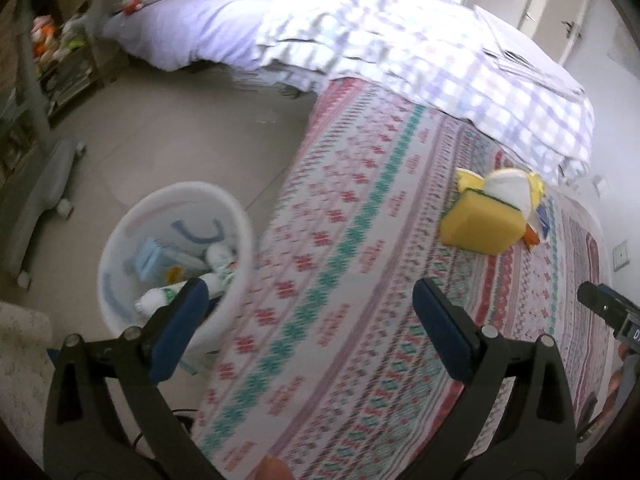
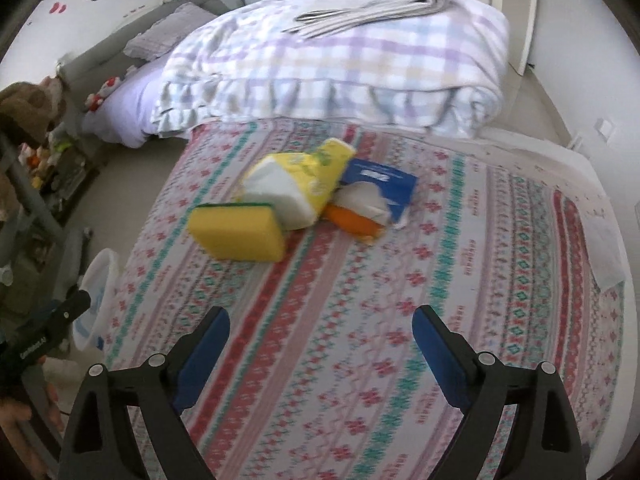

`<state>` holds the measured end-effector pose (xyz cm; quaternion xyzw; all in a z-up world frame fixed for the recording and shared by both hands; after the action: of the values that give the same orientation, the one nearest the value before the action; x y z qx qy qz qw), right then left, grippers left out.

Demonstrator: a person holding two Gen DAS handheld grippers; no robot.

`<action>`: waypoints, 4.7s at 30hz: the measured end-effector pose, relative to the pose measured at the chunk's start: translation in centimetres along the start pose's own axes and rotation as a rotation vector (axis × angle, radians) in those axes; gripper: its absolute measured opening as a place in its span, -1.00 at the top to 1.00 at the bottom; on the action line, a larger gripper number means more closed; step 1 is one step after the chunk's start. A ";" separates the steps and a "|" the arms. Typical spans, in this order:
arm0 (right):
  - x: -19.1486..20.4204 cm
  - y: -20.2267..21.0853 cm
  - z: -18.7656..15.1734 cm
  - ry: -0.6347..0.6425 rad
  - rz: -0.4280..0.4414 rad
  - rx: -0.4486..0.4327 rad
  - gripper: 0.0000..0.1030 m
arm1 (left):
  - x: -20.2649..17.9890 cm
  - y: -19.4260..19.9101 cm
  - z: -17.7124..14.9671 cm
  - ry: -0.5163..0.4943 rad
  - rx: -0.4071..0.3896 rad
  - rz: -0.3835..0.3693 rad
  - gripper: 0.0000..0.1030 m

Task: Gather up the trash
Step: 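Move both tools back to the pile on the bed, then grasp the yellow sponge with the left tool, then lift the yellow sponge with the left tool while the right tool reaches toward the blue tissue box, then grasp the blue tissue box with the right tool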

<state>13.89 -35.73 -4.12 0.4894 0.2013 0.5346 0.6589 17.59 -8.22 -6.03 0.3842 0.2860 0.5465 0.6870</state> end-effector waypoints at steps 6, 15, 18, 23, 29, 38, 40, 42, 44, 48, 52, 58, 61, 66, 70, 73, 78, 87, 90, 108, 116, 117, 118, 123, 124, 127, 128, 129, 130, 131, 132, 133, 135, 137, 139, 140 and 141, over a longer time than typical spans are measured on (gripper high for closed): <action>-3.5 -0.5 0.8 -0.044 -0.030 0.018 -0.82 | -5.3 -1.5 1.4 -0.125 -0.014 -0.028 -0.97; -7.8 -0.3 1.6 -0.123 -0.046 0.021 -0.82 | -12.3 -3.8 3.5 -0.222 -0.097 -0.086 -0.97; -8.8 -0.2 1.8 -0.133 -0.052 0.025 -0.82 | -14.1 -5.0 4.1 -0.229 -0.097 -0.095 -0.97; -9.7 -0.3 1.9 -0.137 -0.064 0.028 -0.82 | -15.0 -6.8 4.5 -0.198 -0.085 -0.091 -0.97; -10.7 -1.0 1.7 -0.119 -0.092 0.051 -0.82 | -15.3 -8.0 4.9 -0.202 -0.102 -0.114 -0.69; -10.8 -1.5 1.7 -0.142 -0.088 0.065 -0.82 | -14.1 -6.6 5.1 -0.165 -0.125 -0.169 -0.43; -10.1 -1.7 1.7 -0.137 -0.081 0.067 -0.82 | -13.5 -5.9 5.1 -0.166 -0.129 -0.165 -0.42; -9.6 -1.8 1.7 -0.132 -0.075 0.070 -0.82 | -12.8 -5.3 5.0 -0.162 -0.127 -0.158 -0.42; -8.9 -1.9 1.6 -0.125 -0.072 0.072 -0.82 | -11.9 -4.8 4.9 -0.153 -0.129 -0.152 -0.41; -7.5 -2.1 1.5 -0.114 -0.064 0.069 -0.82 | -9.8 -3.9 4.8 -0.141 -0.137 -0.131 -0.41; -5.8 -2.3 1.9 -0.113 -0.015 0.054 -0.82 | -7.1 -2.7 4.6 -0.115 -0.145 -0.099 -0.41; -3.7 -2.7 3.9 -0.101 0.058 -0.005 -0.82 | -3.2 -1.0 3.7 -0.071 -0.148 -0.059 -0.41; -2.4 -3.3 4.9 -0.108 0.097 -0.011 -0.82 | -1.5 -0.4 3.3 -0.046 -0.150 -0.052 -0.41; 1.6 -4.2 6.0 -0.066 0.150 -0.041 -0.82 | 1.2 0.4 2.6 0.008 -0.145 -0.052 -0.41; 4.3 -5.7 6.6 -0.058 0.134 -0.051 -0.82 | 2.7 0.4 2.1 0.059 -0.130 -0.068 -0.41; 5.5 -7.6 7.0 -0.082 0.106 -0.040 -0.82 | 3.1 0.5 1.8 0.071 -0.122 -0.072 -0.41; 6.9 -9.8 7.5 -0.088 0.089 -0.034 -0.82 | 3.5 0.9 1.7 0.056 -0.127 -0.065 -0.41; 8.3 -12.6 5.4 -0.007 0.069 0.052 0.74 | 4.1 0.7 1.5 0.062 -0.116 -0.053 -0.41; 8.4 -12.0 5.1 0.009 0.100 0.057 0.76 | 4.3 0.8 1.5 0.068 -0.119 -0.057 -0.41; 1.4 -9.1 9.0 0.015 0.009 -0.021 -0.54 | 6.0 1.4 0.9 0.112 -0.111 -0.076 -0.41; 0.0 -10.2 9.9 0.250 -0.140 -0.058 -0.68 | 6.0 0.9 0.9 0.094 -0.094 -0.063 -0.41; -0.3 -10.5 10.1 0.250 -0.135 -0.050 -0.67 | 5.9 0.8 0.9 0.094 -0.090 -0.061 -0.41; -0.7 -10.7 10.3 0.249 -0.122 -0.043 -0.67 | 5.9 0.6 1.0 0.091 -0.087 -0.060 -0.41; -3.0 -11.6 11.1 0.219 -0.070 -0.012 -0.62 | 5.4 0.0 1.2 0.074 -0.077 -0.052 -0.41; -3.4 -11.8 11.2 0.213 -0.054 0.000 -0.61 | 5.3 -0.1 1.2 0.071 -0.075 -0.052 -0.41; -4.0 -12.2 10.9 0.204 -0.022 0.033 -0.59 | 4.7 -0.5 1.4 0.057 -0.068 -0.052 -0.41; -4.3 -12.5 10.7 0.194 -0.012 0.047 -0.53 | 4.5 -0.6 1.5 0.054 -0.066 -0.052 -0.41; -4.6 -12.9 10.6 0.180 0.010 0.061 -0.40 | 4.3 -0.7 1.5 0.050 -0.064 -0.052 -0.41; -4.8 -13.1 10.5 0.164 0.028 0.068 -0.30 | 4.0 -0.8 1.6 0.048 -0.062 -0.053 -0.41; -4.9 -13.2 10.4 0.153 0.027 0.072 0.06 | 3.8 -0.9 1.6 0.046 -0.060 -0.055 -0.41; -5.0 -13.2 10.3 0.154 0.014 0.064 0.08 | 3.6 -0.9 1.6 0.043 -0.059 -0.057 -0.41; -5.0 -13.2 10.1 0.152 0.018 0.068 0.09 | 3.5 -0.9 1.5 0.040 -0.060 -0.059 -0.41; -4.8 -12.9 9.7 0.150 0.025 0.071 0.13 | 3.1 -0.8 1.5 0.027 -0.061 -0.060 -0.41; -4.3 -12.7 9.5 0.143 0.005 0.063 0.18 | 2.9 -0.8 1.5 0.016 -0.062 -0.057 -0.41; -3.9 -11.6 9.4 0.144 -0.015 0.034 0.23 | 2.9 -0.7 1.5 0.022 -0.064 -0.058 -0.41; -3.6 -10.7 9.5 0.155 -0.035 0.003 0.28 | 3.0 -0.6 1.6 0.027 -0.066 -0.061 -0.41; -3.3 -9.8 9.6 0.168 -0.050 -0.026 0.30 | 3.1 -0.4 1.5 0.033 -0.070 -0.064 -0.41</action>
<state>25.24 -42.33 -9.14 0.4291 0.2609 0.5597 0.6592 19.81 -5.63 -5.48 0.3416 0.2900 0.5402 0.7123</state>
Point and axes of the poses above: each gripper's, at about its wrist camera, not at the fingertips, and y roughly against the way its jaws point, x to its left, z to its top, the point moved 4 cm from there along -y, roughly the way its jaws point, and after that the axes turned 12 degrees about -y, right-handed, at the moved point
